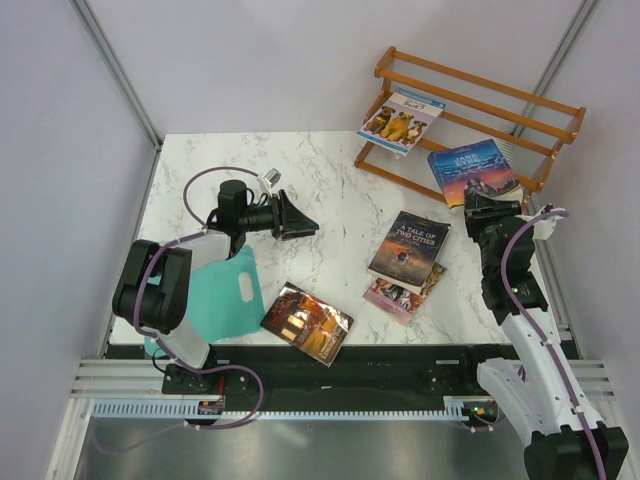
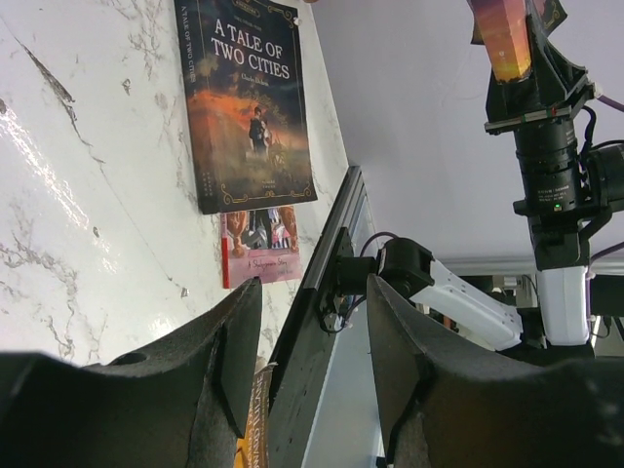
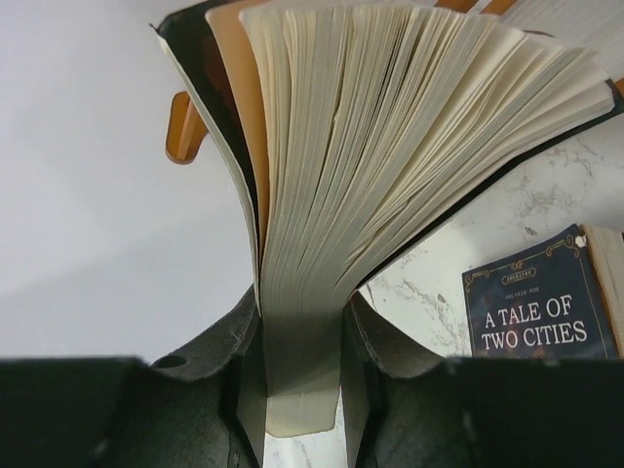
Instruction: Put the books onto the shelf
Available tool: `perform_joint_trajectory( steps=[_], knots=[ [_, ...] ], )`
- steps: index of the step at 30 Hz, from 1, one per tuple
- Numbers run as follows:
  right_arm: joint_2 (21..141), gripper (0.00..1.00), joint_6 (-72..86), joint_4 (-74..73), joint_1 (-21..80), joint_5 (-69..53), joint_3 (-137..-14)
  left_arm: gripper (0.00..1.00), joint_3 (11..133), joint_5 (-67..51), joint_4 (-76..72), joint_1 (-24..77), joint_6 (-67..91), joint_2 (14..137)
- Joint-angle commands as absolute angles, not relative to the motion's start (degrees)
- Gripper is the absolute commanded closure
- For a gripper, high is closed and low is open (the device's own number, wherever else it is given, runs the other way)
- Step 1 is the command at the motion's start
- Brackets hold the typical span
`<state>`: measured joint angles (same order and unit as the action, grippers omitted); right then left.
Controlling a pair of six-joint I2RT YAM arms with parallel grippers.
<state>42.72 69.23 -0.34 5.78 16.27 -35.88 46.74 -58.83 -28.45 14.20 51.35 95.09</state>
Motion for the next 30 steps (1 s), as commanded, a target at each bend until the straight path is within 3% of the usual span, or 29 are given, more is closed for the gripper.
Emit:
perform_joint_trajectory(
  steps=[1,30],
  knots=[
    [41.31,1.0,71.45,16.34,2.82,16.17,-38.06,0.46,46.41,-60.38,-30.85,13.89,51.07,95.54],
    [61.69,1.0,76.46,46.3,-3.69,14.15,-32.78,0.46,44.3,-61.52,-32.43,13.89,51.06,96.77]
  ],
)
